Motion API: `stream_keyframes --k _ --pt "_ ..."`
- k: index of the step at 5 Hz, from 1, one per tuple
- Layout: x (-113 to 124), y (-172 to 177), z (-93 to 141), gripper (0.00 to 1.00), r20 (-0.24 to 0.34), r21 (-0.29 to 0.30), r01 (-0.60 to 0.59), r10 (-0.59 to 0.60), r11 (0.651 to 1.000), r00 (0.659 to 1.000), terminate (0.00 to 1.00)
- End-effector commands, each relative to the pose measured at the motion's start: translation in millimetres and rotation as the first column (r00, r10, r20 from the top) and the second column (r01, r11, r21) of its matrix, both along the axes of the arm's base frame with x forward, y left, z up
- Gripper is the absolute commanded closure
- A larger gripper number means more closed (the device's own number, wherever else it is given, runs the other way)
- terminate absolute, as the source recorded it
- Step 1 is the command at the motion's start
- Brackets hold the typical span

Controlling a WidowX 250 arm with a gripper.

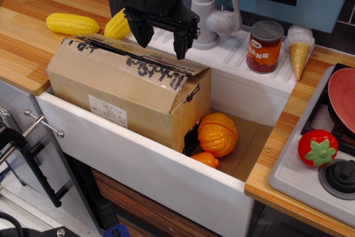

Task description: Open small4fbox flaps

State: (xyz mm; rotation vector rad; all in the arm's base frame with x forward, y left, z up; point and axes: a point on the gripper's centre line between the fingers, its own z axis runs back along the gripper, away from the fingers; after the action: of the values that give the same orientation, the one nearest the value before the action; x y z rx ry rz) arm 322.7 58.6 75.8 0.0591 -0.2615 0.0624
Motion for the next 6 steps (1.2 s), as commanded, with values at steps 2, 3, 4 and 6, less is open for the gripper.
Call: stream_keyframes --k 2,3,4,6 --pt "5 0 -4 0.0 0.001 -0.008 -0.037 0.037 0.999 0.999 0.0" --pt "5 0 -7 0.0 0.0 -0.013 -0.046 0.046 0.999 0.999 0.0" --pt "1 -1 -11 0.0 0.002 -0.022 -0.064 0.064 0.998 0.998 0.0" --pt "4 2 -16 0.0 -0.009 -0.046 -0.085 0.085 0.995 0.996 0.0"
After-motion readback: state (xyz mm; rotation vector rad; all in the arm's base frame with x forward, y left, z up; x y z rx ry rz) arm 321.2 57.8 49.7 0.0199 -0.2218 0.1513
